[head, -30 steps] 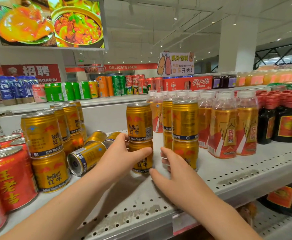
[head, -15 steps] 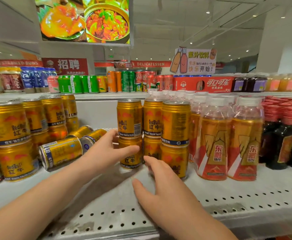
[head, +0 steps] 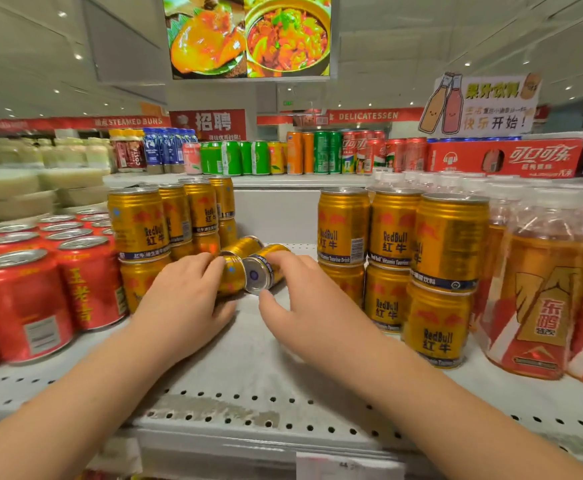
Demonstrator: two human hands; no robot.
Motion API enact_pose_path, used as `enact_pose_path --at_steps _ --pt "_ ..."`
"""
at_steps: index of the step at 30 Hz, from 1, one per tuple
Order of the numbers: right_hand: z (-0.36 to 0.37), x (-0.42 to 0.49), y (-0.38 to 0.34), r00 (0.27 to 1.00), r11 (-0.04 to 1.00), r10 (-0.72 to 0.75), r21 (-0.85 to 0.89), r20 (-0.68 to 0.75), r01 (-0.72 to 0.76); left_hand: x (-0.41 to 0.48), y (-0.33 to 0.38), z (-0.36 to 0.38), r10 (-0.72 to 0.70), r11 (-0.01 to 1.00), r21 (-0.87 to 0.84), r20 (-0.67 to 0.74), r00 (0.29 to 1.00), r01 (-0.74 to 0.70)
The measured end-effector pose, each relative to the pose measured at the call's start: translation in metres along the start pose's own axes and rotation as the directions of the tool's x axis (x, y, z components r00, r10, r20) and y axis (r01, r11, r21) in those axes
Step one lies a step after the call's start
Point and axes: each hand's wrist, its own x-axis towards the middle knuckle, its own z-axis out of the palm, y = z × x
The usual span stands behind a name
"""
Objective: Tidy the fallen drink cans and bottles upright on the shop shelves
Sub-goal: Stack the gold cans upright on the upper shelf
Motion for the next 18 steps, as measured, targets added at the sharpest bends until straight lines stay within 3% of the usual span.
enact_pose_path --at_steps 5,9,15,18 --pt "0.015 0.042 0.003 0.989 0.985 0.142 -0.108 0.045 -0.137 0.001 -0.001 -0.005 0.085 0.993 0.081 -0.018 0.996 -0.083" --pt "0.019 0.056 0.007 0.971 0.961 0.236 -0.16 0.044 -0.226 -0.002 0.004 -0.006 0.143 0.99 0.022 -0.096 0.985 -0.141" --pt "0.028 0.068 0.006 0.941 0.93 0.337 -0.163 0.022 -0.329 -0.004 -0.002 -0.005 0.092 0.996 -0.019 0.027 0.995 -0.091" --pt "0.033 0.073 0.006 0.916 0.903 0.401 -0.168 0.003 -0.395 -0.007 -0.004 -0.011 0.168 0.986 0.003 0.009 0.986 -0.168"
